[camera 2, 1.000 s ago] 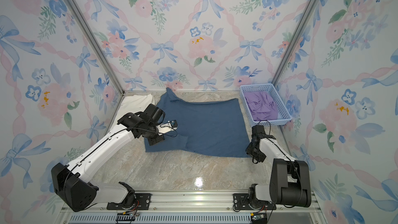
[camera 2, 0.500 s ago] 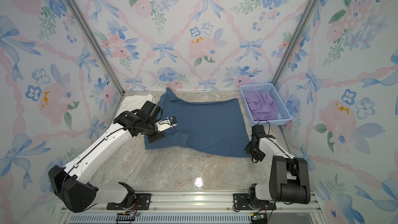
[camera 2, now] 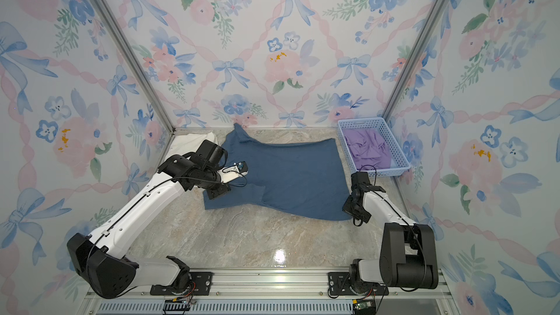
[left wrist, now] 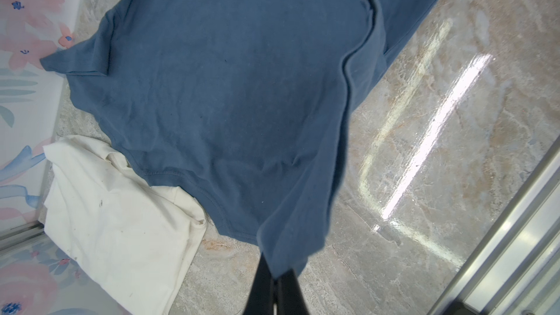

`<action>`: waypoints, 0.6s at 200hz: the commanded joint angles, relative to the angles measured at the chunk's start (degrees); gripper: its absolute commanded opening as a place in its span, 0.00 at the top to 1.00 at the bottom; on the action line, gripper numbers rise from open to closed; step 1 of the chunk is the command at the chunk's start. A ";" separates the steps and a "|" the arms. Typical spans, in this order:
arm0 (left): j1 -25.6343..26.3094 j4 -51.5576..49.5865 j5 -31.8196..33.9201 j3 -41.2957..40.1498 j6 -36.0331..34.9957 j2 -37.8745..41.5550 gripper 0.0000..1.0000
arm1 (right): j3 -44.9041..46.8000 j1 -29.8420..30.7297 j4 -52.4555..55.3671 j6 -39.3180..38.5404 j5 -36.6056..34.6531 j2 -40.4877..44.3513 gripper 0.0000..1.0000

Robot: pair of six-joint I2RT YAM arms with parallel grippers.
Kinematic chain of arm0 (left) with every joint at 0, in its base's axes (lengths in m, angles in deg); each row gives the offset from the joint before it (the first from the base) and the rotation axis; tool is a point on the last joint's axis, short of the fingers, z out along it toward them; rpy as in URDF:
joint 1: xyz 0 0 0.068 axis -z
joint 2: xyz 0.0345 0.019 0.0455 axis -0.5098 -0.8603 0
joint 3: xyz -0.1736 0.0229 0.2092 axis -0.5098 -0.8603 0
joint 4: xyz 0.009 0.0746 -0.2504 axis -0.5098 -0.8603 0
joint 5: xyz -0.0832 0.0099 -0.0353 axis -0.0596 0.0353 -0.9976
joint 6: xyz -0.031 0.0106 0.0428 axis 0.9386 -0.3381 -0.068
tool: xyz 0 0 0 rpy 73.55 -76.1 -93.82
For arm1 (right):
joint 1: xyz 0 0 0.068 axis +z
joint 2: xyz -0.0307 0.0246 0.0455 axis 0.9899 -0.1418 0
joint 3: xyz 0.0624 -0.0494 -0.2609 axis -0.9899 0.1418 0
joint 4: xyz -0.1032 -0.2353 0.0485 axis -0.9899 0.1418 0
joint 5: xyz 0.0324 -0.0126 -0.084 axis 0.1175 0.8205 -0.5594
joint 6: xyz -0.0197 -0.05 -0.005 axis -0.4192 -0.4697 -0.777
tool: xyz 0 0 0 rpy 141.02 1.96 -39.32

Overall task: Fold and stack t-shirts
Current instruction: Fold the T-shirt.

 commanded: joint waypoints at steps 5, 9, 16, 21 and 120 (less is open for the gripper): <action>-2.44 1.60 -0.78 2.42 -1.07 -1.87 1.00 | -5.99 2.70 4.45 -1.66 -4.89 2.21 1.00; -2.90 1.77 -0.82 2.50 -1.16 -2.23 1.00 | -6.75 3.19 4.81 -1.78 -5.35 2.17 1.00; -3.61 2.13 -1.03 2.71 -1.26 -2.94 1.00 | -8.31 3.76 5.21 -2.13 -6.15 1.84 1.00; -4.06 2.42 -1.15 2.74 -1.45 -3.32 1.00 | -9.22 4.06 5.18 -2.46 -6.39 1.60 1.00; -11.89 6.18 -2.97 8.72 -1.86 -13.40 1.00 | -23.06 6.69 0.93 -2.77 -3.44 -13.51 1.00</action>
